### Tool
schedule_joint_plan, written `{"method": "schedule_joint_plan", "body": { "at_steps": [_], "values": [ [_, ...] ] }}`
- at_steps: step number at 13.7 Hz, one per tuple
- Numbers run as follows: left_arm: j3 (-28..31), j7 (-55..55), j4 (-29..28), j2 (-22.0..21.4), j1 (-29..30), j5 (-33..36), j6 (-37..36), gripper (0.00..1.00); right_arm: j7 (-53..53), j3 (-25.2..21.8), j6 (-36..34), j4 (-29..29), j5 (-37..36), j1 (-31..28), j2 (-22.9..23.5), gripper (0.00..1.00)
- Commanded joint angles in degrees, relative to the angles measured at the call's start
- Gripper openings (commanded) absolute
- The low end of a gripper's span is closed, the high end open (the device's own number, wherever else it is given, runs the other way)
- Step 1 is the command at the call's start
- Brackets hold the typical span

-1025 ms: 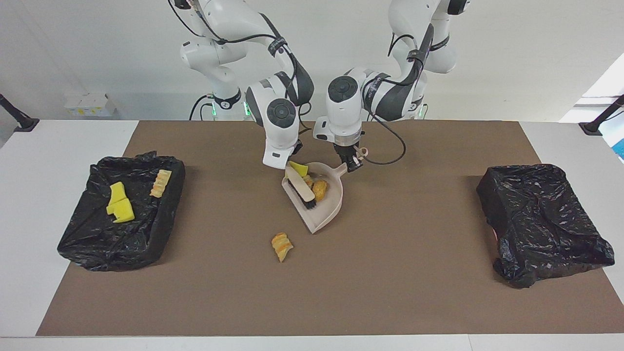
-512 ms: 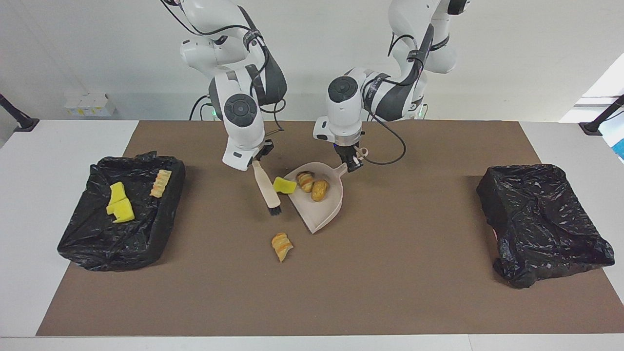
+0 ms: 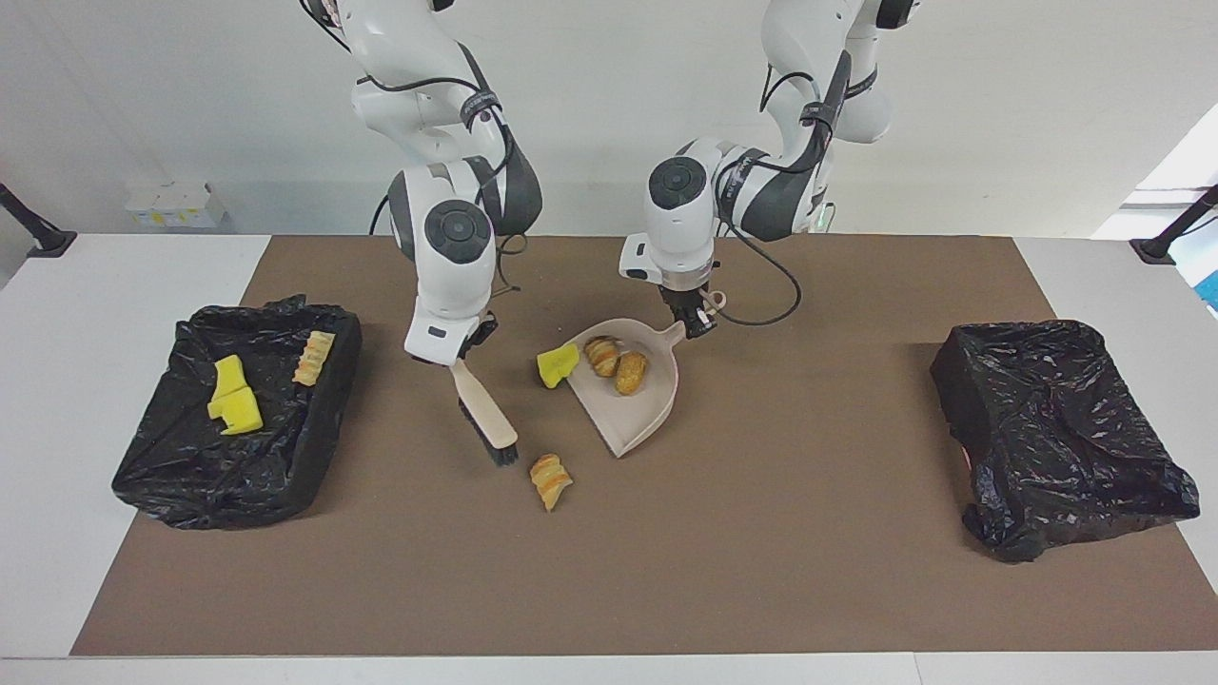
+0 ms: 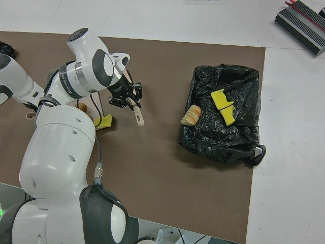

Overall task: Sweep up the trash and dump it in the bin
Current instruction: 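Brush the pieces into the dustpan held by the left gripper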

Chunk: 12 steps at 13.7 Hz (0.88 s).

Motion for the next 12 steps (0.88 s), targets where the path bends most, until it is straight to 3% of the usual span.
{"method": "schedule_joint_plan", "body": {
  "at_steps": [1,6,12],
  "values": [
    [0.34,0.38,-2.71,-2.32,0.93,0.24,0.34,0.00,-1.24,0.62,1.18,7.33,-2.27,-0.26,7.32,0.00],
    [0.25,-0.06,-2.71,-2.23,1.99,0.16,0.42,0.00,-0.80,1.06,2.76,5.96,-0.96,1.05,7.69,0.00],
    [0.25,0.03,-2.71,-2.23,1.82,0.07,0.78,0.00,-4.83,2.91,2.24,-8.18,7.38,3.95,-0.21,0.00]
  ]
}}
